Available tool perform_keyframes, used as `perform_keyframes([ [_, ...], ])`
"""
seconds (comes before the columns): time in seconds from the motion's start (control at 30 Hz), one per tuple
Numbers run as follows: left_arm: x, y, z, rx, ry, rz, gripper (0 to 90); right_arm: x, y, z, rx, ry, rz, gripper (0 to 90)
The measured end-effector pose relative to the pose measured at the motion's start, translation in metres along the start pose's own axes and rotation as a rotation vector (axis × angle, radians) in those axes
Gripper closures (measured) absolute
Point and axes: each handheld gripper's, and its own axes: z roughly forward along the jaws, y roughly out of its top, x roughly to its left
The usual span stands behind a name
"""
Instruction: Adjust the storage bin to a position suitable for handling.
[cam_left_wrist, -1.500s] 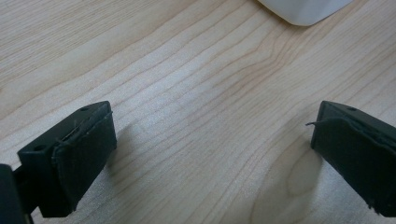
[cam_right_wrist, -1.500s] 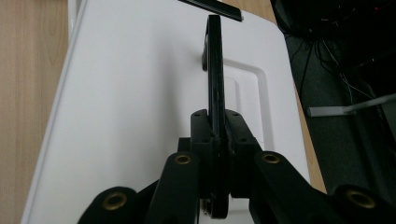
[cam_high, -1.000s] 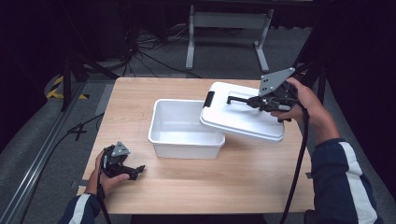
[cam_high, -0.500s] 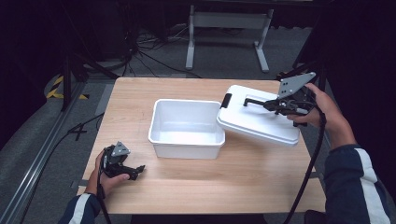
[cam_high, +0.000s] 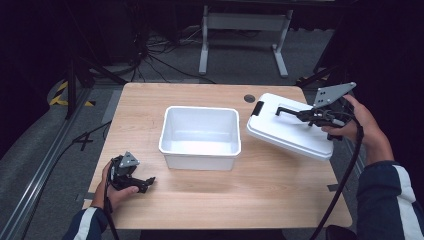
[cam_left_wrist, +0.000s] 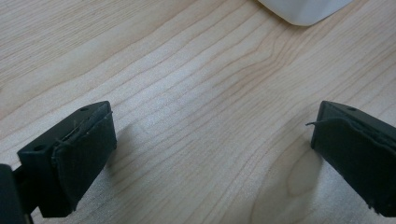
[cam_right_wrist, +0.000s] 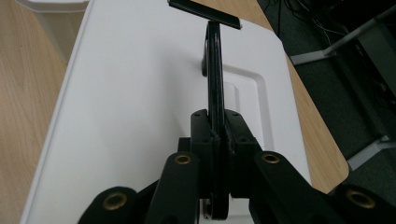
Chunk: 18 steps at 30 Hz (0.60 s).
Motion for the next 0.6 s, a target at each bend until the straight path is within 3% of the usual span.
perform_keyframes([
  [0.3,0.0,0.0,0.0,0.0,0.0,0.0,0.5,-0.002,-0.025,0.011,0.013,0.007,0.045,84.7],
  [0.6,0.0,0.0,0.0,0.0,0.0,0.0,0.5,-0.001,-0.037,0.049,0.044,0.05,0.078,84.7],
])
